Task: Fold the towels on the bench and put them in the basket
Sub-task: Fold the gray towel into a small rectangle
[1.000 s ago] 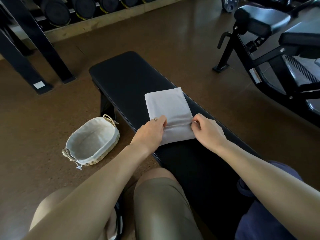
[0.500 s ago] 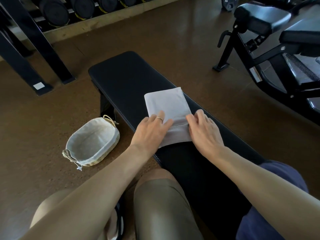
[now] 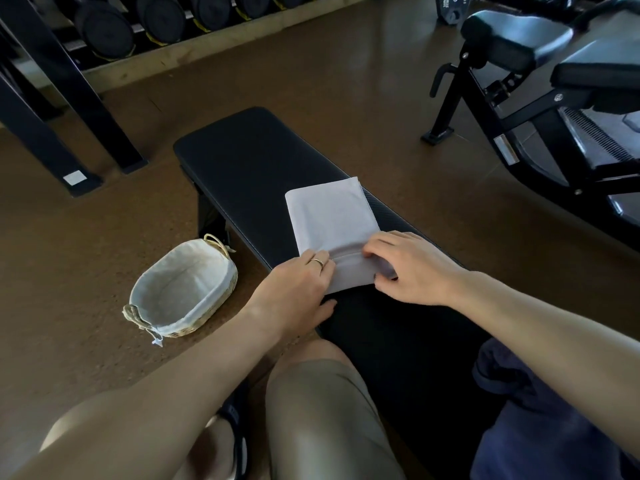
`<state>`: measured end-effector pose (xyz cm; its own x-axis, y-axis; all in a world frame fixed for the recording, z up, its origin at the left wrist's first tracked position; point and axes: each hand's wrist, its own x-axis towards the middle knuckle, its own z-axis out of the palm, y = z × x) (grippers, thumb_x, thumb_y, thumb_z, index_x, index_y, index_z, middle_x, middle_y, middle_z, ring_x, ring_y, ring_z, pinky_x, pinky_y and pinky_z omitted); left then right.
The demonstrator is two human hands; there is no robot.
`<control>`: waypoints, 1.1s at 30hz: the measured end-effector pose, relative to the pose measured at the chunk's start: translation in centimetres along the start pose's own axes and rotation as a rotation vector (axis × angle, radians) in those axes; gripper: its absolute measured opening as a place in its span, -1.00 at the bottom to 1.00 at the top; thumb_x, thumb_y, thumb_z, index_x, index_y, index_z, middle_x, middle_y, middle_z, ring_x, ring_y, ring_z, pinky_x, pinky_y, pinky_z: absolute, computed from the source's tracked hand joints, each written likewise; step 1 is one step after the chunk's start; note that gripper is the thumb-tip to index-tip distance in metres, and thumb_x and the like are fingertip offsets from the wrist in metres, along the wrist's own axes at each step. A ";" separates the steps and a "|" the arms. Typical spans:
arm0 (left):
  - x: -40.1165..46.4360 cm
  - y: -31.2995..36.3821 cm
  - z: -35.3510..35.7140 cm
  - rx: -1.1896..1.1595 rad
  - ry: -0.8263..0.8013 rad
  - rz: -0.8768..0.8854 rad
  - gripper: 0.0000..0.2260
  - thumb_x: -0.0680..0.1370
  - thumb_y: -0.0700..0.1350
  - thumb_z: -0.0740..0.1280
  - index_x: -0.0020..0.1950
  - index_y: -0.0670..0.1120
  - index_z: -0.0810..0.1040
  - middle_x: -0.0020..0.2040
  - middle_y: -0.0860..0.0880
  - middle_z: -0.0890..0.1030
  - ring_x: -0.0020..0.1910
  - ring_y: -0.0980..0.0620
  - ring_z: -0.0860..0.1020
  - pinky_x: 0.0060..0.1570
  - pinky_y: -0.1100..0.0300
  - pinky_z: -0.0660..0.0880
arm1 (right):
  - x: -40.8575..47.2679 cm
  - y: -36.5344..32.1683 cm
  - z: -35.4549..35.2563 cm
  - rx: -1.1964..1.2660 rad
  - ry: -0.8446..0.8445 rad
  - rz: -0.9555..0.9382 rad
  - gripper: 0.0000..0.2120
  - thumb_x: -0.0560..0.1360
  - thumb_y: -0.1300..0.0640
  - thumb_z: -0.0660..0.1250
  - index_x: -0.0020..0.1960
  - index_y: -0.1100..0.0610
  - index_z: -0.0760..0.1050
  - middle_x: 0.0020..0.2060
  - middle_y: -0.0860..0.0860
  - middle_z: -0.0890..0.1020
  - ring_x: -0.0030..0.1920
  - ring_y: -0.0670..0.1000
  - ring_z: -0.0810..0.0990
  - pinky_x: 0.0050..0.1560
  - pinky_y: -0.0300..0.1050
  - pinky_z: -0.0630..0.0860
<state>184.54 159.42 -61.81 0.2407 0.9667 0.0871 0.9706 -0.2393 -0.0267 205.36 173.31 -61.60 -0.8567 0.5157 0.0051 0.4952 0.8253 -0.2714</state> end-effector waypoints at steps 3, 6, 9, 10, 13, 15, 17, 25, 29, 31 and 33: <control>0.2 -0.1 -0.1 -0.028 0.017 -0.006 -0.71 0.55 -0.04 0.30 0.24 -0.11 0.50 0.18 -0.06 0.54 0.11 -0.02 0.51 0.01 0.16 0.55 | 0.1 0.5 -0.8 0.055 -0.125 0.028 -0.50 0.37 -0.05 0.45 0.28 -0.10 0.45 0.19 -0.19 0.49 0.17 -0.11 0.46 0.23 -0.11 0.42; 0.4 -0.5 -0.3 -0.145 0.009 -0.050 -0.74 0.53 -0.07 0.31 0.19 -0.09 0.48 0.11 -0.02 0.51 0.04 -0.01 0.52 -0.10 0.15 0.52 | 0.6 0.8 -1.1 0.133 -0.155 0.075 -0.49 0.31 0.05 0.48 0.23 -0.14 0.45 0.16 -0.21 0.48 0.17 -0.10 0.47 0.20 -0.06 0.47; 0.8 -1.9 -0.8 -0.368 0.008 -0.171 -0.82 0.56 -0.07 0.28 0.14 0.00 0.40 -0.01 0.06 0.47 -0.15 0.05 0.50 -0.19 0.16 0.45 | 1.2 0.9 -1.3 0.266 -0.132 0.149 -0.53 0.33 0.18 0.51 0.18 -0.08 0.50 0.14 -0.18 0.51 0.14 -0.09 0.50 0.13 -0.10 0.49; 1.0 -2.4 -0.9 -0.411 -0.003 -0.192 -0.85 0.57 -0.07 0.27 0.12 0.02 0.38 -0.04 0.08 0.46 -0.19 0.06 0.50 -0.19 0.15 0.44 | 1.4 0.9 -1.3 0.326 -0.108 0.180 -0.55 0.34 0.21 0.53 0.15 -0.07 0.52 0.12 -0.17 0.53 0.11 -0.10 0.52 0.09 -0.13 0.49; 1.2 -3.5 -0.9 -0.523 0.000 -0.244 -0.88 0.60 -0.10 0.24 0.10 0.05 0.35 -0.10 0.11 0.45 -0.20 0.09 0.49 -0.21 0.19 0.41 | 2.1 1.1 -1.6 0.493 -0.022 0.269 -0.70 0.39 0.18 0.55 0.06 -0.03 0.58 0.02 -0.14 0.57 0.03 -0.12 0.56 0.01 -0.18 0.46; 1.5 -4.1 -0.6 -0.613 0.051 -0.299 -0.91 0.64 -0.10 0.23 0.10 0.05 0.35 -0.12 0.12 0.45 -0.17 0.11 0.48 -0.22 0.26 0.35 | 2.7 1.1 -1.9 0.571 -0.006 0.336 -0.82 0.45 0.12 0.54 0.00 0.00 0.60 -0.04 -0.10 0.60 -0.03 -0.11 0.58 -0.04 -0.18 0.44; 2.0 -4.7 -0.2 -0.685 0.097 -0.364 -0.95 0.68 -0.06 0.22 0.12 0.03 0.36 -0.09 0.07 0.49 -0.14 0.10 0.50 -0.21 0.26 0.38 | 3.3 1.1 -2.0 0.614 -0.024 0.402 -0.88 0.50 0.06 0.51 -0.04 0.04 0.59 -0.12 -0.06 0.61 -0.12 -0.09 0.57 -0.13 -0.19 0.41; 4.0 -5.4 1.5 -0.812 0.185 -0.613 -0.89 0.71 -0.02 0.18 0.10 -0.04 0.43 -0.02 0.00 0.54 -0.05 0.05 0.53 -0.14 0.20 0.48 | 6.1 1.2 -0.9 0.544 -0.011 0.644 -0.56 0.64 -0.22 0.22 -0.20 0.11 0.40 -0.31 0.01 0.44 -0.30 -0.02 0.45 -0.29 -0.15 0.32; 4.7 -5.8 2.2 -0.777 0.201 -0.654 -0.89 0.71 -0.05 0.19 0.07 -0.06 0.46 -0.04 -0.01 0.55 -0.06 0.09 0.51 -0.15 0.27 0.43 | 7.0 1.0 0.3 0.397 0.034 0.685 -0.56 0.66 -0.23 0.15 -0.17 0.11 0.39 -0.23 0.01 0.51 -0.24 0.00 0.49 -0.27 -0.09 0.35; 5.0 -5.9 2.4 -0.759 0.208 -0.662 -0.89 0.70 -0.07 0.20 0.05 -0.07 0.46 -0.04 -0.02 0.55 -0.07 0.13 0.48 -0.16 0.32 0.39 | 7.2 1.0 1.0 0.337 0.062 0.680 -0.57 0.66 -0.23 0.14 -0.16 0.09 0.39 -0.21 0.01 0.53 -0.21 0.00 0.52 -0.25 -0.10 0.38; 5.2 -5.8 2.4 -0.734 0.210 -0.665 -0.89 0.70 -0.08 0.20 0.03 -0.07 0.45 -0.03 -0.03 0.54 -0.08 0.15 0.45 -0.18 0.33 0.36 | 7.2 1.0 1.7 0.265 0.095 0.668 -0.61 0.67 -0.23 0.13 -0.12 0.07 0.40 -0.16 0.00 0.54 -0.18 -0.03 0.52 -0.23 -0.12 0.40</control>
<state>180.15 166.09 -63.57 -0.4225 0.9056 0.0369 0.6540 0.2764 0.7042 199.45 177.44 -63.48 -0.3614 0.9180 -0.1633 0.8469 0.2499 -0.4695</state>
